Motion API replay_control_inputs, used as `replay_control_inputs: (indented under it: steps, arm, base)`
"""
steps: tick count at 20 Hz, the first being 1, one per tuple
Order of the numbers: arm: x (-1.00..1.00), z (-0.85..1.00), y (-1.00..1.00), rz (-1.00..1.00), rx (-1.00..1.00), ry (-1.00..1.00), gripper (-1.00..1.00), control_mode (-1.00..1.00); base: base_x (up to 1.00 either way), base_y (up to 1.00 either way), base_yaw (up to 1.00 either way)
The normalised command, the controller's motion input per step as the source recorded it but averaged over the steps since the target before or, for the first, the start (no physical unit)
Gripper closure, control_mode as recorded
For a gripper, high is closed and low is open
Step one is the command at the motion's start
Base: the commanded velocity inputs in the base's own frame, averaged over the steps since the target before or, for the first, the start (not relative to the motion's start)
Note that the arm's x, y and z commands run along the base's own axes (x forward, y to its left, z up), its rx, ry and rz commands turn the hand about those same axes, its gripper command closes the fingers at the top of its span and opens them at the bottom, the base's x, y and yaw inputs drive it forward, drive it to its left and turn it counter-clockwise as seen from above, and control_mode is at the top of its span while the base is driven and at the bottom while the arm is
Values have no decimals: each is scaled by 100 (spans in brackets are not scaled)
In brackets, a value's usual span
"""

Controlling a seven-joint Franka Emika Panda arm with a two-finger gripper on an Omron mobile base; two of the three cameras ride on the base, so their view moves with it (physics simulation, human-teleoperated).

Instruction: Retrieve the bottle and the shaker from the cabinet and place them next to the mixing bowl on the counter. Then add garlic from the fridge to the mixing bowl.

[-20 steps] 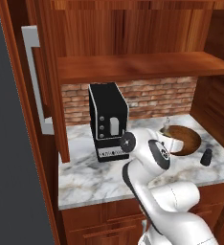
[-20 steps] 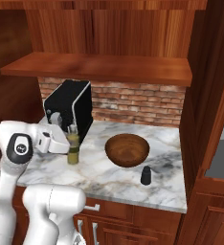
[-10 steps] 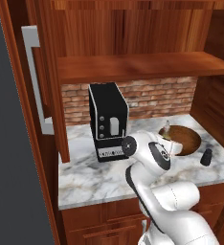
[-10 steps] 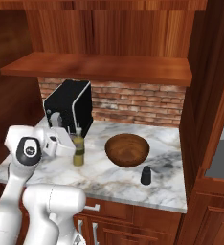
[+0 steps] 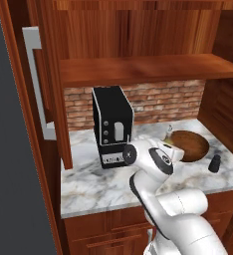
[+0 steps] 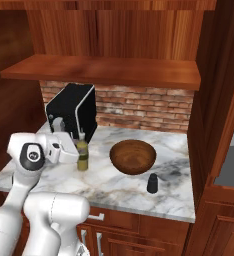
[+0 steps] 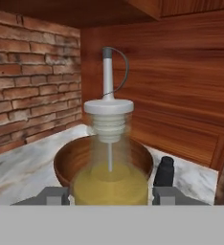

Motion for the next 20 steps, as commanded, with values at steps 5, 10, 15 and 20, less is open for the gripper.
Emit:
replay_control_inputs:
  steps: [5,10,15,20]
  arm:
    - [13,-15,0,0,-2,-10,100,-100]
    - [16,-24,-1,0,-3,-3,100,-100]
    - [19,-6,-5,0,-1,0,100,-100]
    - [21,-19,-4,0,-2,0,100,-100]
  base:
    - [0,0,0]
    - [0,0,0]
    - [0,0,0]
    - [0,0,0]
